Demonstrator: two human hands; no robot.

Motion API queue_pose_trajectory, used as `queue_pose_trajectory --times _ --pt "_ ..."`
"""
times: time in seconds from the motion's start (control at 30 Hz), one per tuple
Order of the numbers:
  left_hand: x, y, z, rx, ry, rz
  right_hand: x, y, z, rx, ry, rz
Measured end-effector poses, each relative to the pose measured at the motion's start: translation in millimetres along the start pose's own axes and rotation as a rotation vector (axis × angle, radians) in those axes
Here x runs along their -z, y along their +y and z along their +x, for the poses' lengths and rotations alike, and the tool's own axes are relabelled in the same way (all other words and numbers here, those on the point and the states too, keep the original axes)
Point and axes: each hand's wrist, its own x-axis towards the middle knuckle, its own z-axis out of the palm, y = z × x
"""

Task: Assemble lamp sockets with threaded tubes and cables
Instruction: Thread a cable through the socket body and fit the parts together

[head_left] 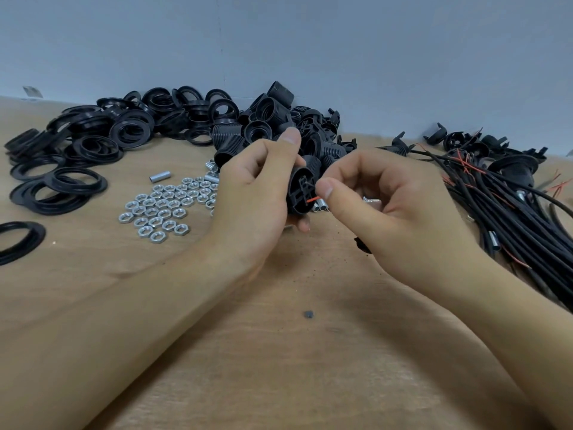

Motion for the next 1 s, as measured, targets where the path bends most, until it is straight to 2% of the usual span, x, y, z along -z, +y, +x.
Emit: queue_pose_trajectory --times 0.2,0.43,0.8,1.0 --pt "1.5 1.2 -0.7 -0.04 -0.013 0.079 0.3 -0.6 0.0 -0.003 -0.042 -0.027" --pt "2.7 0.3 -3.1 -0.211 -0.017 0.294 5.3 0.5 -0.1 0.011 -0.09 -0.167" --pt "5.5 -0.4 -1.9 -0.212 -0.043 0.366 1.7 -0.6 -1.8 0.056 -0.067 -0.174" --pt "6.4 0.7 -3.0 -0.136 -0.08 0.361 0.1 0.4 -1.3 0.081 -0.059 -0.199"
